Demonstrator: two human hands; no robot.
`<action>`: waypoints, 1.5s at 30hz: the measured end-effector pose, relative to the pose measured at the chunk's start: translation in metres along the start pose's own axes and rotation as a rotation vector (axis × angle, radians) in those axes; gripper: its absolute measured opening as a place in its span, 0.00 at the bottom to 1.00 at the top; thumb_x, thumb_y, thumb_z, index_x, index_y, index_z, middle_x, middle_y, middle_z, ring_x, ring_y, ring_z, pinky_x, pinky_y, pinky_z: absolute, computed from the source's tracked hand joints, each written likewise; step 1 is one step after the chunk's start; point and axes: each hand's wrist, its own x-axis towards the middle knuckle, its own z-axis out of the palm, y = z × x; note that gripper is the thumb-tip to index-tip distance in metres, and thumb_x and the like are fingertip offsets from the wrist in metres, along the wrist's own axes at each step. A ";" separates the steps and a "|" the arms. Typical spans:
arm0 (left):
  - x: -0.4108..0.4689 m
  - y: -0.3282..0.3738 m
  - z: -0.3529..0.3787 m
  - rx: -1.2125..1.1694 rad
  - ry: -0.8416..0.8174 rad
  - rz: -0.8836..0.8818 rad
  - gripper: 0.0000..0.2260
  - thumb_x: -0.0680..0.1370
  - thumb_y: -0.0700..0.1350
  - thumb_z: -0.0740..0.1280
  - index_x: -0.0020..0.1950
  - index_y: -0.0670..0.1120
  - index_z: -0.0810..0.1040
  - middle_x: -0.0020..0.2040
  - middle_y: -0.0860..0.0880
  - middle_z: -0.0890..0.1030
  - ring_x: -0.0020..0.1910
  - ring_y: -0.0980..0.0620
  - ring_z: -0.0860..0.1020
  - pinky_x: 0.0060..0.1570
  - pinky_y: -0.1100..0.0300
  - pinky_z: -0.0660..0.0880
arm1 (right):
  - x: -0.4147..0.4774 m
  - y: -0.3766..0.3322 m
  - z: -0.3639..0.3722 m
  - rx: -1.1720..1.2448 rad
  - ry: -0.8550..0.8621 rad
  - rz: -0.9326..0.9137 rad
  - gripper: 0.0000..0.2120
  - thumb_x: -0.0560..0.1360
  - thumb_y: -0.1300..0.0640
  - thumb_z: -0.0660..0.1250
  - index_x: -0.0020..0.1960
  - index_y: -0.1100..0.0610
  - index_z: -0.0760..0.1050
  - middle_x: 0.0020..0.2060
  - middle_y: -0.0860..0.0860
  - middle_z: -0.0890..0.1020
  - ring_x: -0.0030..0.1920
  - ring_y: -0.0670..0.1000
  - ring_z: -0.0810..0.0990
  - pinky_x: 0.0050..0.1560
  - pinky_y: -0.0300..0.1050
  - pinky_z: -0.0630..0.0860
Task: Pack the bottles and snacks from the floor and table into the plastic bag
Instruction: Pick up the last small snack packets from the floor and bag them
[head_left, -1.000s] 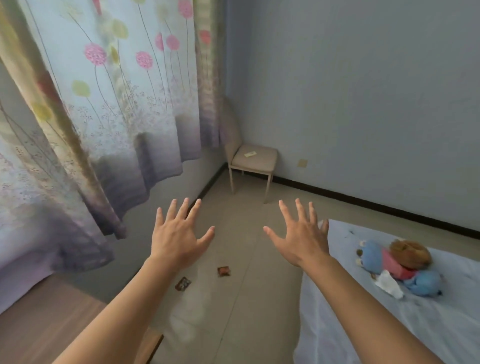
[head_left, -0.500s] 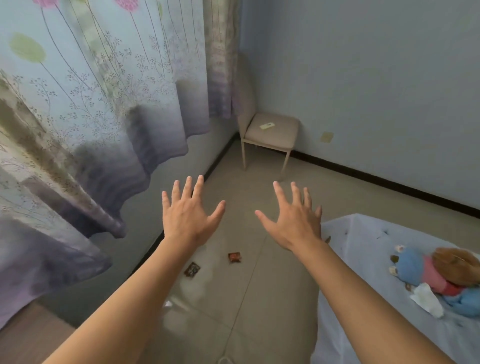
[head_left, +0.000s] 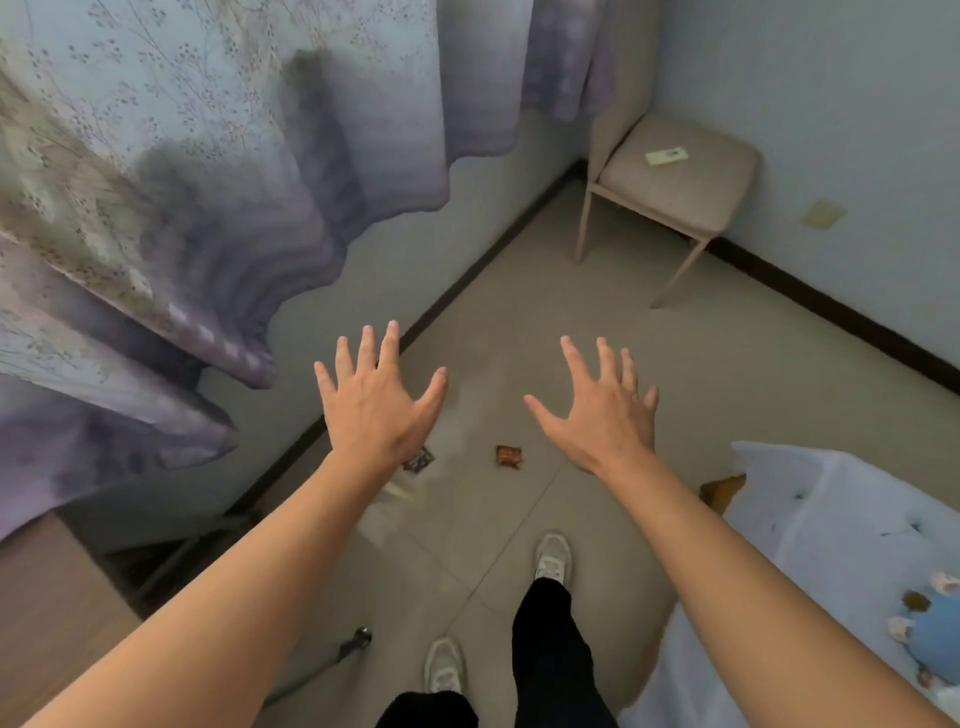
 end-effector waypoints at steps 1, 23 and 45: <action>0.008 0.001 0.009 -0.001 -0.003 -0.026 0.39 0.78 0.72 0.49 0.84 0.54 0.51 0.83 0.46 0.56 0.82 0.40 0.50 0.79 0.37 0.47 | 0.015 0.003 0.005 -0.003 -0.009 -0.017 0.43 0.74 0.24 0.54 0.83 0.41 0.45 0.83 0.55 0.51 0.82 0.62 0.50 0.75 0.73 0.56; 0.162 0.042 0.195 -0.048 0.022 -0.492 0.39 0.76 0.70 0.50 0.84 0.54 0.52 0.83 0.46 0.56 0.82 0.41 0.50 0.79 0.38 0.46 | 0.263 0.038 0.144 -0.087 -0.199 -0.366 0.43 0.74 0.25 0.52 0.83 0.41 0.45 0.82 0.56 0.53 0.81 0.62 0.52 0.75 0.68 0.59; 0.178 -0.086 0.666 -0.004 -0.132 -0.496 0.36 0.80 0.70 0.46 0.84 0.56 0.44 0.84 0.47 0.48 0.83 0.42 0.44 0.79 0.39 0.41 | 0.336 0.125 0.576 -0.234 -0.222 -0.407 0.43 0.73 0.24 0.47 0.83 0.40 0.47 0.81 0.56 0.57 0.79 0.62 0.59 0.70 0.67 0.69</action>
